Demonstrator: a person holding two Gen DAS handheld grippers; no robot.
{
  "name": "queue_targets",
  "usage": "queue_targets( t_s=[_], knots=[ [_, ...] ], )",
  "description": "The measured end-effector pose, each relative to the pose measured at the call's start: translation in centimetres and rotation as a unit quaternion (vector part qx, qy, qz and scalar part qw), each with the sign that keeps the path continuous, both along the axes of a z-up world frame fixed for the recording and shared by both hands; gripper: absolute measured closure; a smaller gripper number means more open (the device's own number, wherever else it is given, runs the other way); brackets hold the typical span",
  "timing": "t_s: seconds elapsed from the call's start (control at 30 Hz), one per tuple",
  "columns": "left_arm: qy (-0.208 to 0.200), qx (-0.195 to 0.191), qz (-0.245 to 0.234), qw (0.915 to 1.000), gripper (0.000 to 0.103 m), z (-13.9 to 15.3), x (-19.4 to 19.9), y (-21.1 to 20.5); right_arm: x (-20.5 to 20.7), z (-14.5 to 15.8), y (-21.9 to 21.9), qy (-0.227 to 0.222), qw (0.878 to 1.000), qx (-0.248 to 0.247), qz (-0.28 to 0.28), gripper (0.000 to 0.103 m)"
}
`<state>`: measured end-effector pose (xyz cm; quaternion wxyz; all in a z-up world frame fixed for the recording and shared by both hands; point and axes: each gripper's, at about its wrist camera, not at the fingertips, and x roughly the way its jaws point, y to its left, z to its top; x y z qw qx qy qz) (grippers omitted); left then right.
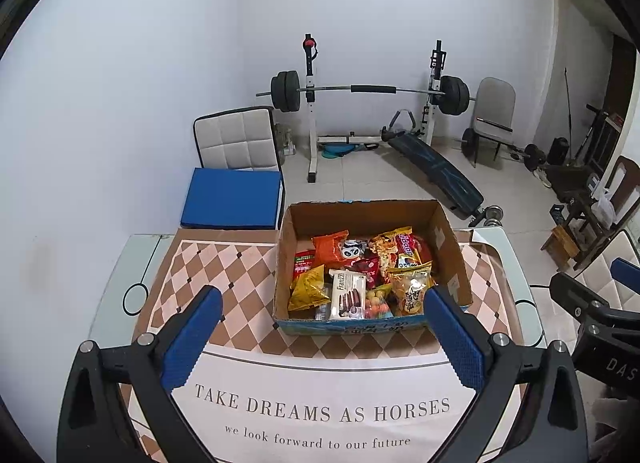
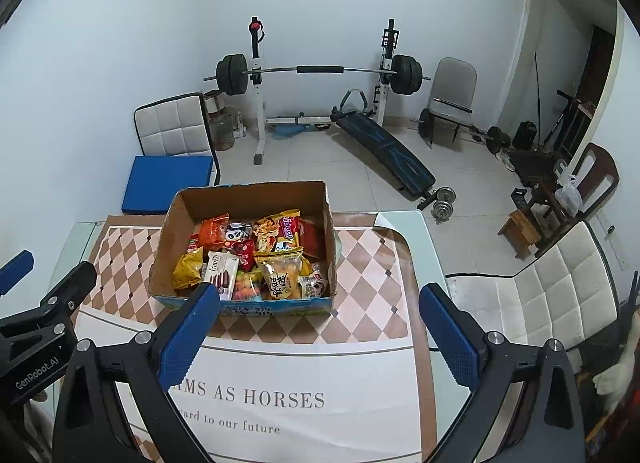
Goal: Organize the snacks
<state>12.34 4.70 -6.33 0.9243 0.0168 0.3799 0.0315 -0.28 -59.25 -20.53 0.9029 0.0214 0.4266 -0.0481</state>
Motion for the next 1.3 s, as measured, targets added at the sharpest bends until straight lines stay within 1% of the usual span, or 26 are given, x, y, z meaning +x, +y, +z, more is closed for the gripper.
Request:
queue_targets(
  t_s=[0.23, 1.3],
  knots=[
    [0.001, -0.004, 0.001, 1.0, 0.0, 0.07, -0.24, 0.06, -0.22, -0.45, 0.17, 0.005, 1.0, 0.005, 0.004, 0.001],
    [0.004, -0.007, 0.008, 0.9999, 0.0, -0.09, -0.93, -0.27, -0.62, -0.21, 0.56, 0.005, 1.0, 0.01, 0.014, 0.001]
  ],
)
